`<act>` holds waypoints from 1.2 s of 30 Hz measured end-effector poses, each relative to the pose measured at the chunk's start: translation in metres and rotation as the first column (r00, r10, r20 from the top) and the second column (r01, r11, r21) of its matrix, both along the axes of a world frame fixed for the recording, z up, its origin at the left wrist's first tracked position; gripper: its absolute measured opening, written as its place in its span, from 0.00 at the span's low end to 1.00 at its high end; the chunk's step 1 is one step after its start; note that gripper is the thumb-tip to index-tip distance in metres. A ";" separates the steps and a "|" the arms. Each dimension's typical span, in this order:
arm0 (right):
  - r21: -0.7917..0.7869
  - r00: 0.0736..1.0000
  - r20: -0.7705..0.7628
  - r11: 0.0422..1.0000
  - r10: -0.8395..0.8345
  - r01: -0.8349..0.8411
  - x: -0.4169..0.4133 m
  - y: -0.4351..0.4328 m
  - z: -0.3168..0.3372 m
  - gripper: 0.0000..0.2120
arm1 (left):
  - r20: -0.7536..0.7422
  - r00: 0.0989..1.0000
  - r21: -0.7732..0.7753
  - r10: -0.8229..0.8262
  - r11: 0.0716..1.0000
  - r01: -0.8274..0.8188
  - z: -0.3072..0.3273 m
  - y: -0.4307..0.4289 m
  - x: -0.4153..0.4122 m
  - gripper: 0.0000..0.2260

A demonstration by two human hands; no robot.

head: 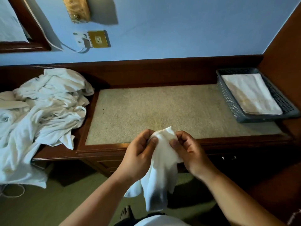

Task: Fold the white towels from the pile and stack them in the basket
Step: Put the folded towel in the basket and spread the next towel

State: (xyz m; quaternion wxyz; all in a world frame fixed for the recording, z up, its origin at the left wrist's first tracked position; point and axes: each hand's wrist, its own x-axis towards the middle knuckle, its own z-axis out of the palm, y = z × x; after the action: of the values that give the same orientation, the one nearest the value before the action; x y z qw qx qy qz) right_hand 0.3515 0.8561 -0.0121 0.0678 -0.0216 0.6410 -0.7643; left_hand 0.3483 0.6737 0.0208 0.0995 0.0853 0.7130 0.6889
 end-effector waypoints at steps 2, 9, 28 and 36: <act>0.005 1.000 -0.025 1.000 0.002 -0.001 0.001 -0.002 0.004 0.09 | -0.055 0.998 -0.157 -0.042 0.987 0.033 0.002 -0.005 0.002 0.09; 0.053 0.995 -0.076 0.997 0.062 -0.058 0.005 -0.018 0.021 0.16 | -0.331 0.944 -0.426 -0.013 0.894 -0.137 0.027 -0.011 0.002 0.12; 0.812 0.953 0.048 0.543 0.299 -0.211 -0.002 0.028 -0.058 0.17 | -0.398 0.915 -0.305 0.068 0.931 -0.201 0.051 -0.056 -0.021 0.08; 0.827 0.846 -0.437 0.508 0.305 0.243 0.002 0.042 -0.061 0.09 | -0.248 0.895 -0.242 0.372 0.870 -0.429 0.033 -0.071 -0.023 0.13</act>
State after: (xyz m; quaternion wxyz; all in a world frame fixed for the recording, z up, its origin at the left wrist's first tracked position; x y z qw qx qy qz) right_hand 0.3539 0.8978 -0.0734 -0.0964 -0.2075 0.9248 -0.3039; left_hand 0.3251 0.6028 0.0539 -0.1042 -0.0142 0.8146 0.5705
